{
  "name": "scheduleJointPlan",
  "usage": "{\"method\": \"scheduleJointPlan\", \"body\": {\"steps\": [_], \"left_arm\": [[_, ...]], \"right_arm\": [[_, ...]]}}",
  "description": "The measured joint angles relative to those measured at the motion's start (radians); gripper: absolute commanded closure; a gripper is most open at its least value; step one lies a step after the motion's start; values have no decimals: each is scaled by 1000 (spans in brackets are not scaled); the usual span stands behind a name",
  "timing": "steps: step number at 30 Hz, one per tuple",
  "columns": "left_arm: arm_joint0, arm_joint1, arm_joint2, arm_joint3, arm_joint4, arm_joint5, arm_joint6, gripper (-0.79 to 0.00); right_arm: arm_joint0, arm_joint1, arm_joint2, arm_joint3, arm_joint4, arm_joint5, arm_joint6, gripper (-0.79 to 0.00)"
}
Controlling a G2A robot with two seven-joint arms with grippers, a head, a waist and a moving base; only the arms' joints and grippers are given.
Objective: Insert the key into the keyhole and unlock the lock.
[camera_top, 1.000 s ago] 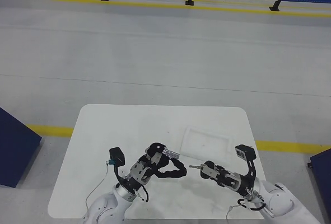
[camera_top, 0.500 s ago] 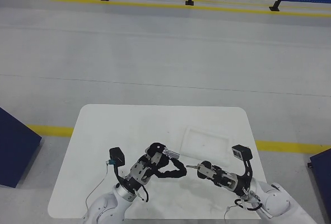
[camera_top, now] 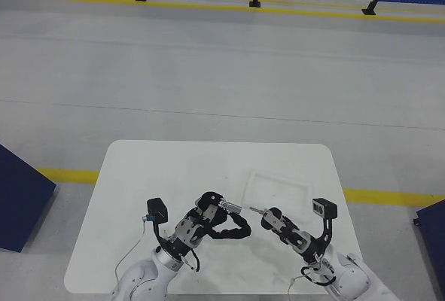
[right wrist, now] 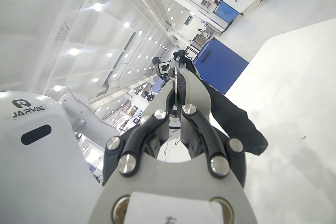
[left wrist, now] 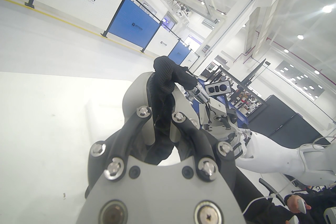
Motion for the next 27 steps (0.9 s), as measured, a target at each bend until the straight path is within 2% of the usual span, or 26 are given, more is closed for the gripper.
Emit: {"method": "scheduleJointPlan", "body": {"steps": [9, 27], "left_arm": [[0, 0, 0, 0, 0, 0, 0, 0], [0, 0, 0, 0, 0, 0, 0, 0]], "right_arm": [[-23, -22, -9, 6, -78, -24, -72, 0], [-74, -42, 6, -43, -100, 0, -97, 0]]}}
